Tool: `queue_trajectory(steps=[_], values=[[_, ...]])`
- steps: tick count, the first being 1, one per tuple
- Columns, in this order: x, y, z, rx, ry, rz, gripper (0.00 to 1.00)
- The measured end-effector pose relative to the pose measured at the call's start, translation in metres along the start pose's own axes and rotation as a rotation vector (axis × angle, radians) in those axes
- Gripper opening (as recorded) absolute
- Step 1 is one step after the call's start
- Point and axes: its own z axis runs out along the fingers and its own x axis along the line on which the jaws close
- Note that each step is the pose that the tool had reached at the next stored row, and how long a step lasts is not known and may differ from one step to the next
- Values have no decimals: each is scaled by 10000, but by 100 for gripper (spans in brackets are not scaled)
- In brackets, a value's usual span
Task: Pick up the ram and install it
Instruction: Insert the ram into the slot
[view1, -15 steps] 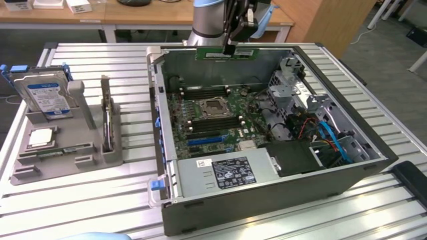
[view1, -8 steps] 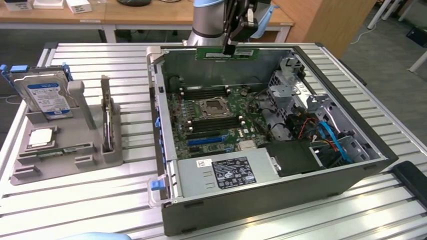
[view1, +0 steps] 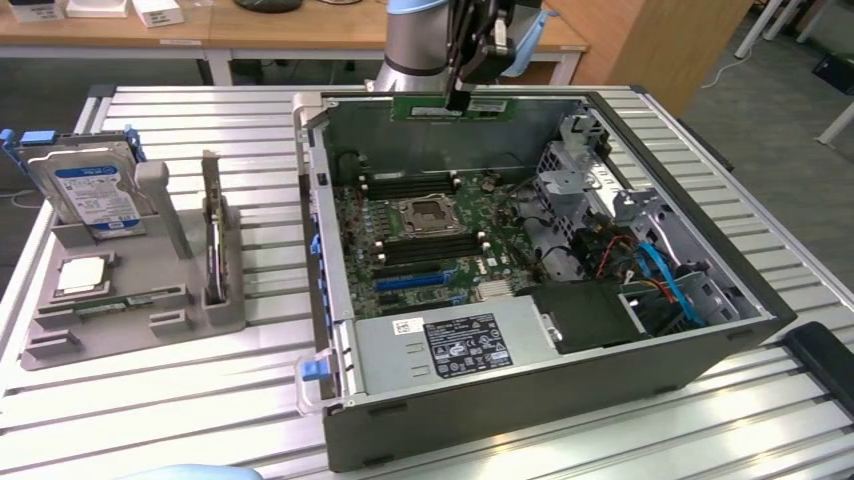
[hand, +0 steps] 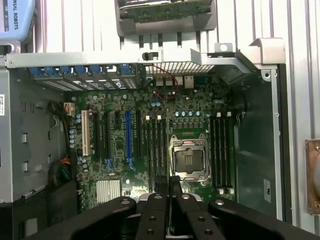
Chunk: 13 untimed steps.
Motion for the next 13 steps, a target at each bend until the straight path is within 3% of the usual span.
queue_trajectory(steps=[13], values=[[3,-20,229,1,-3,-1,13]])
